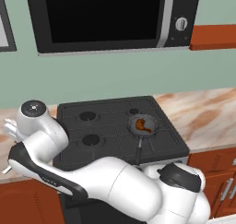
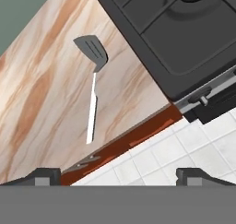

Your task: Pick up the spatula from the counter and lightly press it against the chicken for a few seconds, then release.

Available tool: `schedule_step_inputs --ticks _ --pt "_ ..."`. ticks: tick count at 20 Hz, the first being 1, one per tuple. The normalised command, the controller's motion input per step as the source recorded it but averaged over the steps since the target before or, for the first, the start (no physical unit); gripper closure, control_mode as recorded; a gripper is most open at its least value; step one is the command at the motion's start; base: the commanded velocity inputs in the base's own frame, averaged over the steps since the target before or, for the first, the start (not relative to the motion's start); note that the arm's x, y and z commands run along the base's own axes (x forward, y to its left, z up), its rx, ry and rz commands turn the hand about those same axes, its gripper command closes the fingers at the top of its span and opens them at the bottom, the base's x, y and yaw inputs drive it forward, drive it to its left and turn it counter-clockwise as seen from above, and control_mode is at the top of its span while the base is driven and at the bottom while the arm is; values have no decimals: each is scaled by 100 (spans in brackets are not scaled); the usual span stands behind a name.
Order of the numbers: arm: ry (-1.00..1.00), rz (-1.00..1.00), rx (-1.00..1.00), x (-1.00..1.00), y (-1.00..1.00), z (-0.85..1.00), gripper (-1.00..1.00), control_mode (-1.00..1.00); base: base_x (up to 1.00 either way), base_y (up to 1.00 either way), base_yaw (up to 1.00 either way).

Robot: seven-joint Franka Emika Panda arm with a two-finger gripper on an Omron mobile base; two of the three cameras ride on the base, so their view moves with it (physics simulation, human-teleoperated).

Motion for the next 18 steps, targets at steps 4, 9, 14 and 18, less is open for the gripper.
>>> schedule_step_inputs --ticks 4,9,14,18 --pt "0 0 0 14 1 -1 -100 -100 0 0 0" --pt "0 0 0 17 1 0 -100 -100 0 0 0" --pt "1 0 0 12 3 -8 -100 -100 0 0 0" --pt "1 0 0 8 8 -18 -100 -100 0 0 0"
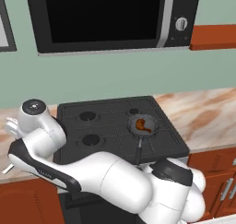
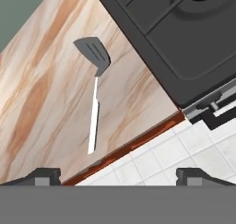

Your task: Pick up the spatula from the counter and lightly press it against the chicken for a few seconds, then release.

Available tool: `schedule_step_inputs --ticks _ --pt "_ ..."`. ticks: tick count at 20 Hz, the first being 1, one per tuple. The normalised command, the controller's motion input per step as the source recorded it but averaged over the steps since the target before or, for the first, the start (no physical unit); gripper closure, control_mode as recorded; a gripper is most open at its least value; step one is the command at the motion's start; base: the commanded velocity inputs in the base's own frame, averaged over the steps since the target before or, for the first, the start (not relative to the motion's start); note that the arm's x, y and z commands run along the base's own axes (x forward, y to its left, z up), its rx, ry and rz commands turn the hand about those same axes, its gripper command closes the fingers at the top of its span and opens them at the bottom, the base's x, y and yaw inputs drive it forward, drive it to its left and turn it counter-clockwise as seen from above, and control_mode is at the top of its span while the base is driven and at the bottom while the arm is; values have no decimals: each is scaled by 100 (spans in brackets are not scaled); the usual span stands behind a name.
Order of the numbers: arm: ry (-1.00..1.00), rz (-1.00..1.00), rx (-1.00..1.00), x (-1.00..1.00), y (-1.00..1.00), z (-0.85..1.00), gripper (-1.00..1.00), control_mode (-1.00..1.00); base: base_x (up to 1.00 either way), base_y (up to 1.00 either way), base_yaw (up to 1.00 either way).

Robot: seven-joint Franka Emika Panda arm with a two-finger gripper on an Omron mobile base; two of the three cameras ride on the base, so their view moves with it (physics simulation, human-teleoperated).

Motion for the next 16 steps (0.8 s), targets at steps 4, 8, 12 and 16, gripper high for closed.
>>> schedule_step_inputs --ticks 4,8,12,16 --pt "0 0 0 4 10 -7 -100 -100 0 0 0" --pt "0 -1 0 2 12 0 -100 -100 0 0 0" --pt "6 -3 0 1 10 0 -100 -100 0 0 0" --pt "10 -4 0 1 10 0 -100 -100 0 0 0"
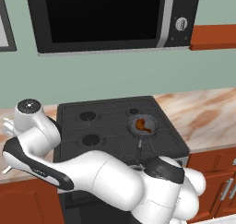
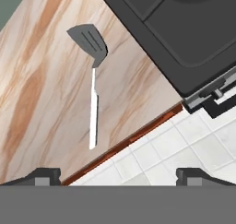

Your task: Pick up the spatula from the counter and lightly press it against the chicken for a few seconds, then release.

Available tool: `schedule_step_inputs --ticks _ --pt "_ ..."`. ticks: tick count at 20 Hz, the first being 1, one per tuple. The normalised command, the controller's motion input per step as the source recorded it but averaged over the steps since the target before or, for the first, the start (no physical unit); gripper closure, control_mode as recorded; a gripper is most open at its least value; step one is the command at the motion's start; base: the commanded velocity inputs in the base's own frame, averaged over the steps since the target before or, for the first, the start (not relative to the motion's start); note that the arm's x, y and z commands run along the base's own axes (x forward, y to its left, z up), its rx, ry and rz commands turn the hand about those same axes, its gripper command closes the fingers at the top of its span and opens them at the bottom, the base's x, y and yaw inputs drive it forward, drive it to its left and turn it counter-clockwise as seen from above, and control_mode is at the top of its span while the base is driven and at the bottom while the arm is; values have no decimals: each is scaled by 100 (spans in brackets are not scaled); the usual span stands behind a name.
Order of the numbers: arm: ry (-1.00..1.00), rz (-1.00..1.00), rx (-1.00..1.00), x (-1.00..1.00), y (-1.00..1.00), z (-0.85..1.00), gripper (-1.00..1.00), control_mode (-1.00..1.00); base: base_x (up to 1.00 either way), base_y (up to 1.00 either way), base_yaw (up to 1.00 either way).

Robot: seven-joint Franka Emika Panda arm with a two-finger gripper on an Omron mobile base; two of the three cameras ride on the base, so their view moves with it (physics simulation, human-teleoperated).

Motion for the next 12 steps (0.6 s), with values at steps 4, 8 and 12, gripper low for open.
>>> schedule_step_inputs --ticks 4,8,12 --pt "11 -4 0 0 6 0 -100 -100 0 0 0" --pt "5 -4 0 0 8 -4 -100 -100 0 0 0" --pt "0 -3 -4 0 13 -17 -100 -100 0 0 0"
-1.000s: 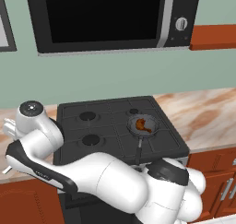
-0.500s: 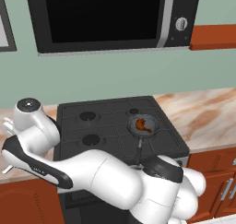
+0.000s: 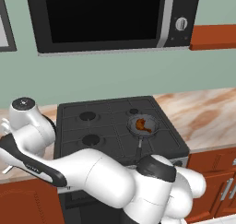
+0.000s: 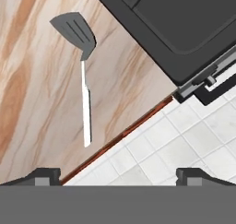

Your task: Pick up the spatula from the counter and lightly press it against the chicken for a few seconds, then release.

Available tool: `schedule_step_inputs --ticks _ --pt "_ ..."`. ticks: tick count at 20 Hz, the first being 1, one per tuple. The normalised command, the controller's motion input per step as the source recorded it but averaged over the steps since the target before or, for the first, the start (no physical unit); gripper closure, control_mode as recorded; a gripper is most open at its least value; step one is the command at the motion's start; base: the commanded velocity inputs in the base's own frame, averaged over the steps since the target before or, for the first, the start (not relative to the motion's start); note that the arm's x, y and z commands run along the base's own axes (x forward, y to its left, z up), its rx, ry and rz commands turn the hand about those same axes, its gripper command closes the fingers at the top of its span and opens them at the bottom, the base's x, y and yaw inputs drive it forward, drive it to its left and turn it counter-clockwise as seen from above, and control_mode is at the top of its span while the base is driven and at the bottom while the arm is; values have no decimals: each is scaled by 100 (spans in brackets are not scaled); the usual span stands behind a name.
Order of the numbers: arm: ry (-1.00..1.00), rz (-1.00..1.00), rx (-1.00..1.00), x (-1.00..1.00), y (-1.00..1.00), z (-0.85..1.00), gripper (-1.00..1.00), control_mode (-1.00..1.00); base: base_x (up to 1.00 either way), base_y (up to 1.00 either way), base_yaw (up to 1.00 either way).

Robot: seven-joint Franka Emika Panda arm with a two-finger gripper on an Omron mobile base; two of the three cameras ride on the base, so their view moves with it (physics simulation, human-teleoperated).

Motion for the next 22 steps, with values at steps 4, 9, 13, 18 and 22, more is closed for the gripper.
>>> schedule_step_inputs --ticks 4,9,13,18,22 --pt "0 -3 -5 0 12 -19 -100 -100 0 0 0" --pt "0 -1 -2 0 4 -12 -100 -100 0 0 0" --pt "0 0 -3 -2 2 -1 -100 -100 0 0 0" --pt "0 -3 -2 -8 0 -2 -100 -100 0 0 0" --pt "0 -3 -3 -12 0 -5 -100 -100 0 0 0"
